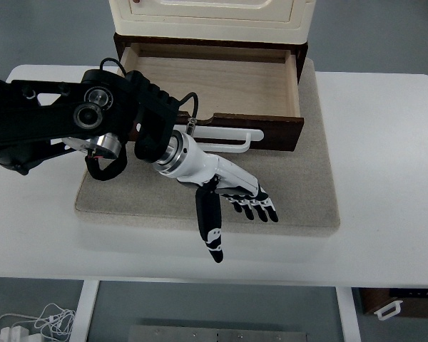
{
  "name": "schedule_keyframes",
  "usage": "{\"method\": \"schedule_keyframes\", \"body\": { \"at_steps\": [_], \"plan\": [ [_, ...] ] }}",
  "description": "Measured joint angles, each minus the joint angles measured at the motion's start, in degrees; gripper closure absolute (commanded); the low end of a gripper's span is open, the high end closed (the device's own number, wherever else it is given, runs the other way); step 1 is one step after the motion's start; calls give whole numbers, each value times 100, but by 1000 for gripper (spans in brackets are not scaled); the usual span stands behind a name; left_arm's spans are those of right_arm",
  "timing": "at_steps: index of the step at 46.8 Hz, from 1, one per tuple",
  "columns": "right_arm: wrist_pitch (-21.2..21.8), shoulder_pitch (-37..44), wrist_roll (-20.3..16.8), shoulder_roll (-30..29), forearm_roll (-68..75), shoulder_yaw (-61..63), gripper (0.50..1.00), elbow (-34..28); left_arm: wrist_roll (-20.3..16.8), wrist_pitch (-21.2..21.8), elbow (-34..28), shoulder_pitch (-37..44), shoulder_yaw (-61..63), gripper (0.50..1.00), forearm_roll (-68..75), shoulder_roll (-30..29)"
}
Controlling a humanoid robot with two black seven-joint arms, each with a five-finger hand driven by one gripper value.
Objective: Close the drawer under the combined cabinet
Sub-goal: 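Place the left hand against the drawer front beside the white handle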
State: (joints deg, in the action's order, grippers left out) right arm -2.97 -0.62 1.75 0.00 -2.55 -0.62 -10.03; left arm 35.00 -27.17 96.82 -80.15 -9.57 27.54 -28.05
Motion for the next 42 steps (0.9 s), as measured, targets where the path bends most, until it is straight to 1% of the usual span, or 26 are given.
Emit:
{"method": "schedule_keyframes", "body": {
  "at_steps": [5,11,18,32,42],
  "plan": [
    [0,0,0,0,0,0,548,1,0,-51,-45,-1,86,501,-7,-2],
    [0,0,0,0,0,0,548,1,0,-106,-296,-42,120,501,-12,9],
    [0,1,1,0,0,0,548,0,0,-433,-655,-148,144,501,35,0],
    [2,0,1,0,0,0,548,0,0,-511,-722,-247,345,504,199,-41],
    [2,0,0,0,0,0,548,1,0,-654,-970,-265,385,504,420,-31]
  ]
}}
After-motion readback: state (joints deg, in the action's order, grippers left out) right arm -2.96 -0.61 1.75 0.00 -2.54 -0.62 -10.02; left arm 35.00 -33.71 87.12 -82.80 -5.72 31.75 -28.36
